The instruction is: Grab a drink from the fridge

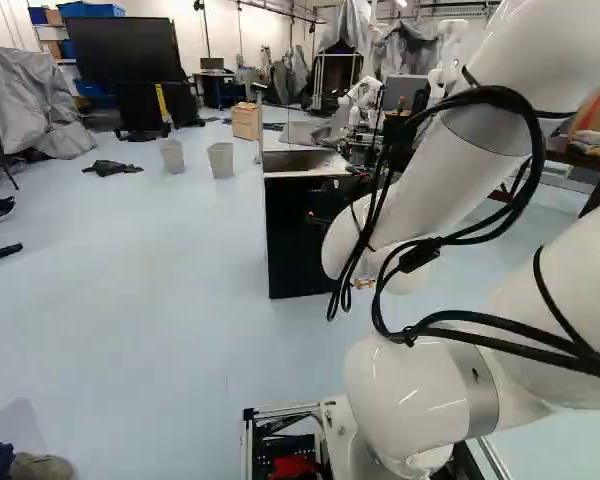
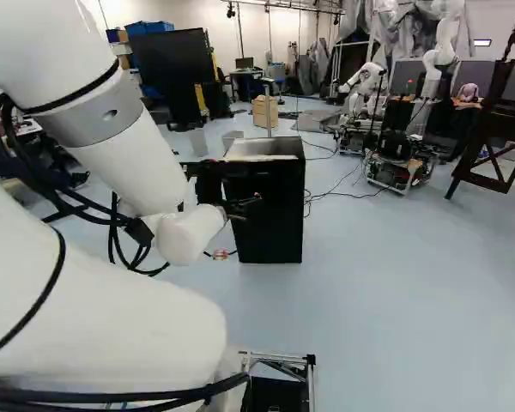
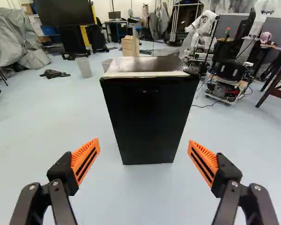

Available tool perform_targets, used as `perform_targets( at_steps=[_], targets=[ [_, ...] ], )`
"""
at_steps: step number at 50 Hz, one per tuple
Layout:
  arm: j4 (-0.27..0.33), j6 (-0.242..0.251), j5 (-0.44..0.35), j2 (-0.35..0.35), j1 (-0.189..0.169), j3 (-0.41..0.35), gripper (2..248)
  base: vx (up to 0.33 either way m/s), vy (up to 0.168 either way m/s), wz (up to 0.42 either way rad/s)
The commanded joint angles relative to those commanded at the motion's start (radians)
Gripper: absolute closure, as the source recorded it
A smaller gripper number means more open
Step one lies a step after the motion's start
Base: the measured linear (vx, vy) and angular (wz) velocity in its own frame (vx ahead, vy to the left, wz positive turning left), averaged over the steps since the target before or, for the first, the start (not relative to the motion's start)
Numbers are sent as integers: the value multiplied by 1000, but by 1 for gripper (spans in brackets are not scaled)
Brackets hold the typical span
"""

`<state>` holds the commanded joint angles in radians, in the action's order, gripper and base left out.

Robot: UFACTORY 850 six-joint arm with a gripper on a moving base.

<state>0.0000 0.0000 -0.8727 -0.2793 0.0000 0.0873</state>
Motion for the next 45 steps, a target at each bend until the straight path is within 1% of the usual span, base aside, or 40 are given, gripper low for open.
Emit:
perform_targets(
  at_steps=[22, 45],
  targets=[
    [0, 0, 0, 0, 0, 0, 3, 99, 53, -23],
    [0, 0, 0, 0, 0, 0, 3, 85, 68, -29]
  ],
)
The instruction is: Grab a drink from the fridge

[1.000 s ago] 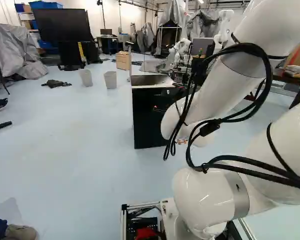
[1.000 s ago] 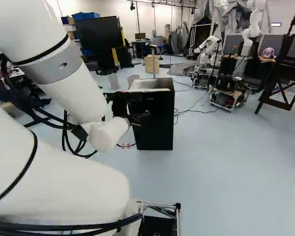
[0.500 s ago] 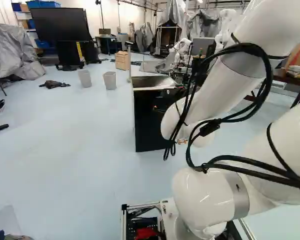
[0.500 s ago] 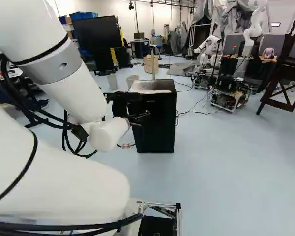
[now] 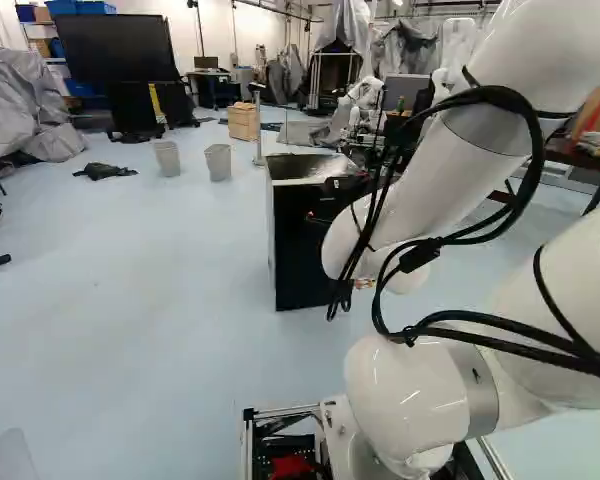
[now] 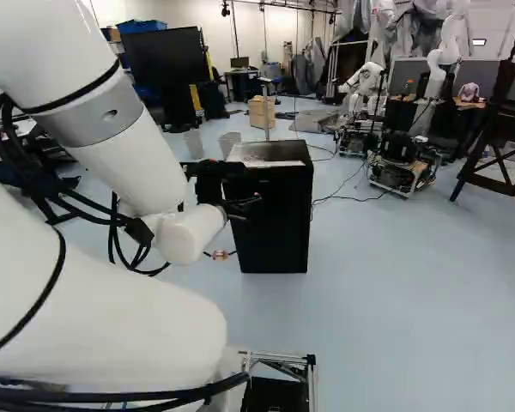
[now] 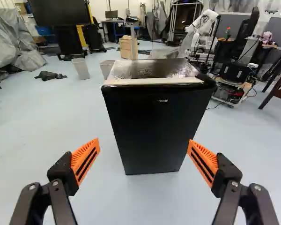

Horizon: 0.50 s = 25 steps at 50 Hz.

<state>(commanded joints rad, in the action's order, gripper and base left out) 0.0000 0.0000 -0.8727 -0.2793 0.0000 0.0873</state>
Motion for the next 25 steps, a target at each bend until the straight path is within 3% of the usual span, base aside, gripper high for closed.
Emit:
perform_targets(
  at_steps=[25],
  targets=[
    [0, 0, 0, 0, 0, 0, 3, 50, 73, -17]
  ],
)
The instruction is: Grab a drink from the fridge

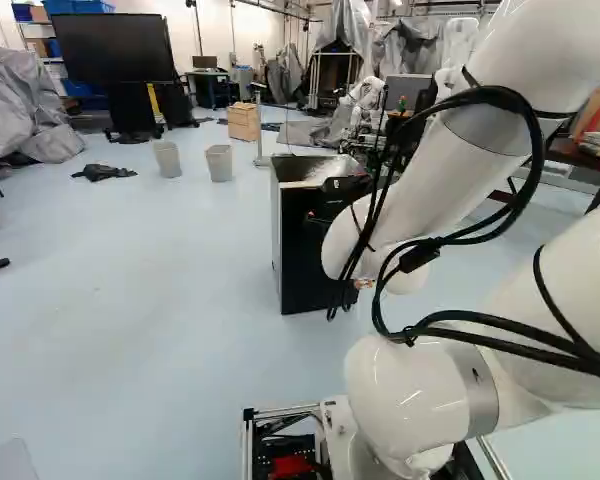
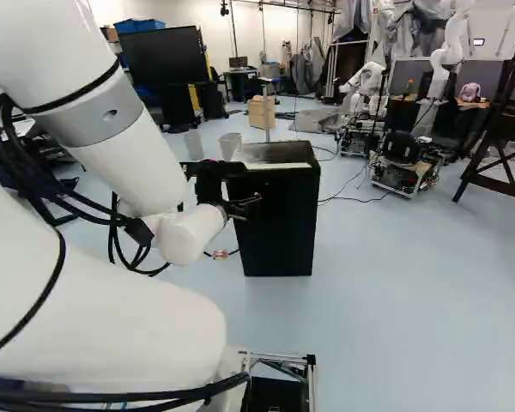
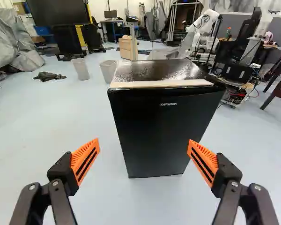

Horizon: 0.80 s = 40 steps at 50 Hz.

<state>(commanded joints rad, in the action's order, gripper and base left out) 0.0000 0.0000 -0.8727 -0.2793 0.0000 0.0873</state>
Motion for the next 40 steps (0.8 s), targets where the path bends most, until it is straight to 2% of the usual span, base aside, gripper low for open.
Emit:
perform_targets(
  at_steps=[40],
  targets=[
    [0, 0, 0, 0, 0, 0, 3, 53, 73, -14]
  ],
)
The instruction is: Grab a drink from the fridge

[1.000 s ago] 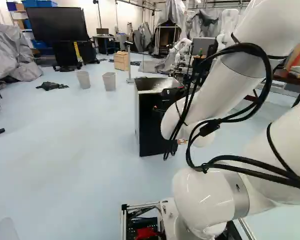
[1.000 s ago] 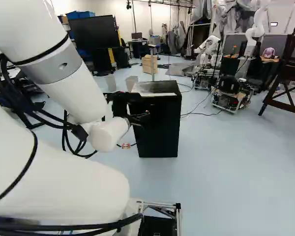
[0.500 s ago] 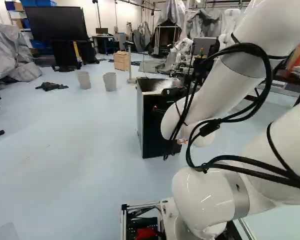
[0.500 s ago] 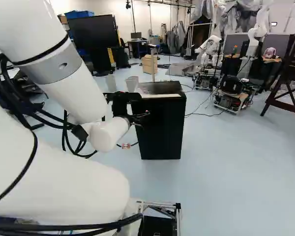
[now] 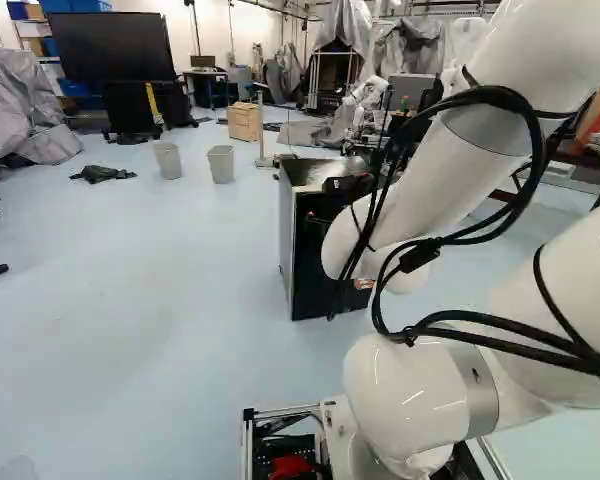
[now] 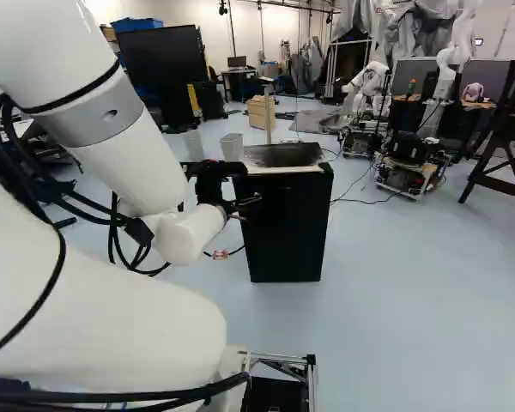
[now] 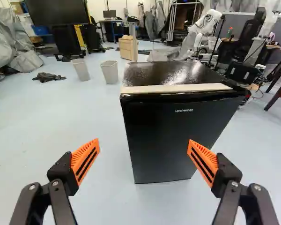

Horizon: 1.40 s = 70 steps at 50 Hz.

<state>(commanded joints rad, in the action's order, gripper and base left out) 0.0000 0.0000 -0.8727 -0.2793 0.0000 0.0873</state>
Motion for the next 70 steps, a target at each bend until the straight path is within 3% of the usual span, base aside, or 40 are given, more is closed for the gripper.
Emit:
perform_targets(
  at_steps=[39, 70],
  targets=[
    [0, 0, 0, 0, 3, 0, 3, 30, 29, -5],
    [-89, 0, -12, 79, 89, 68, 3, 0, 0, 0]
  ],
)
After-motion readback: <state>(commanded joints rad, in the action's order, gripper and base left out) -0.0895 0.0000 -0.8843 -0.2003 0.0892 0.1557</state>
